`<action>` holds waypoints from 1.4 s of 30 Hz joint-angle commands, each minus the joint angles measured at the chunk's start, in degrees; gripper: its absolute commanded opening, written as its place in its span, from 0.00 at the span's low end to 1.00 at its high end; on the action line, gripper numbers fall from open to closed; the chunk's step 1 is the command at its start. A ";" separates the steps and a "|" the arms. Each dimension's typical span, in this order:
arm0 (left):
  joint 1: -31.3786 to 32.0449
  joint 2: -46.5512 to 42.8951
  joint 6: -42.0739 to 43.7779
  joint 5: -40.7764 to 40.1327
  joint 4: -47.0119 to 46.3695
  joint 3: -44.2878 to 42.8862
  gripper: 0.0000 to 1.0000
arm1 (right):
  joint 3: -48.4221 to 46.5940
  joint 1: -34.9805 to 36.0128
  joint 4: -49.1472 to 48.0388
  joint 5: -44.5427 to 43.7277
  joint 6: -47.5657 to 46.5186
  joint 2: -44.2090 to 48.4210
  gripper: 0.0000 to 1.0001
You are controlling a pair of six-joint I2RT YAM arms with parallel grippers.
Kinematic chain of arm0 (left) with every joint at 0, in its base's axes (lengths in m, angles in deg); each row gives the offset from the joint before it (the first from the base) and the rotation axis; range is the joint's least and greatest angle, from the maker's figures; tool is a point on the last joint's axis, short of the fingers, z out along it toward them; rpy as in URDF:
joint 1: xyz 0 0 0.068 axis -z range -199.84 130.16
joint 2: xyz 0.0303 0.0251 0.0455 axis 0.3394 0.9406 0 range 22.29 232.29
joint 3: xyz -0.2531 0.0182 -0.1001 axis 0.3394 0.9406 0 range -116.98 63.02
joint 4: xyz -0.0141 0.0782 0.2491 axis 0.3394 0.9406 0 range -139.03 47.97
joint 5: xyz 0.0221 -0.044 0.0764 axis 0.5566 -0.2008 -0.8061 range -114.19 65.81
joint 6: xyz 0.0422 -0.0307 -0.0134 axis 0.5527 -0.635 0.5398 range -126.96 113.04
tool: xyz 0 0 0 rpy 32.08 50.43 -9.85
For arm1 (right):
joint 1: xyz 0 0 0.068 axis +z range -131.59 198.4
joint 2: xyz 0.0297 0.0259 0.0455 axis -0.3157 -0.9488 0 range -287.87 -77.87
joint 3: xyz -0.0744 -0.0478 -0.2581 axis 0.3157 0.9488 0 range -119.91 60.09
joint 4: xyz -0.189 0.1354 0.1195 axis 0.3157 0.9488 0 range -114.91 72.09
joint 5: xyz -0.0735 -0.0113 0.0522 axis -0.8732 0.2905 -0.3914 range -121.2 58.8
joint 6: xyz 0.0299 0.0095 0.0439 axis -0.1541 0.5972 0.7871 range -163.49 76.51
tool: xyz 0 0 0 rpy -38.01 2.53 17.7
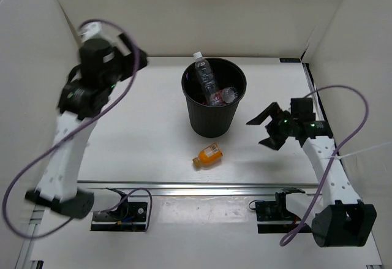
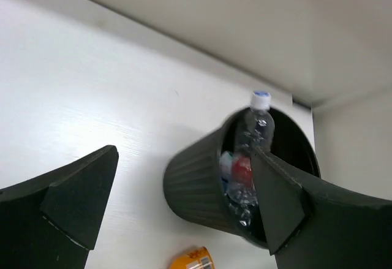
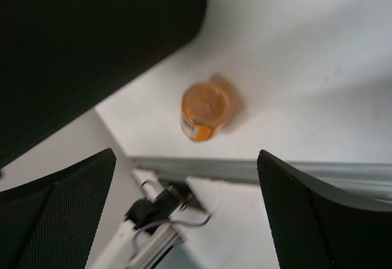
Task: Put the plastic bottles in the bin
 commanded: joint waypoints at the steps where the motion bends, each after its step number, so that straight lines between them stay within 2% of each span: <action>1: -3.42 -8.17 -2.91 -3.91 5.67 11.32 1.00 | 9.69 0.34 -6.63 9.74 12.77 0.95 1.00; 2: -4.65 -9.49 -3.97 -3.91 7.07 13.72 1.00 | 12.09 0.34 -6.63 9.74 16.61 1.73 1.00; 5: -9.66 -14.68 -4.68 -1.81 10.24 22.61 1.00 | 21.91 2.09 -14.96 10.62 22.17 4.28 1.00; 6: -11.76 -16.95 -4.68 -0.93 10.25 24.45 1.00 | 23.78 3.05 -19.77 10.62 25.49 4.29 1.00; 8: -13.79 -18.64 -4.68 1.53 11.65 28.31 1.00 | 26.08 6.57 -23.32 9.40 27.63 2.64 1.00; 11: -16.96 -20.14 -4.06 3.90 13.50 31.31 1.00 | 26.09 11.23 -25.79 8.08 28.69 -2.89 1.00; 18: -17.58 -20.76 -2.66 3.91 15.88 31.85 1.00 | 16.87 21.42 -27.11 5.09 27.02 -16.70 1.00; 28: -17.58 -19.70 -1.51 3.56 17.63 30.62 1.00 | 12.73 23.81 -30.36 4.91 25.97 -27.16 1.00; 33: -17.58 -19.70 -1.51 3.03 18.86 31.85 1.00 | 10.44 24.33 -31.86 7.02 24.39 -32.44 0.90; 38: -17.58 -19.70 -1.51 2.41 19.39 31.85 1.00 | 9.39 24.86 -33.09 9.04 24.39 -33.94 0.80; 42: -18.11 -19.17 -1.51 2.41 19.39 32.90 1.00 | 8.08 24.86 -33.09 10.27 23.86 -34.47 0.63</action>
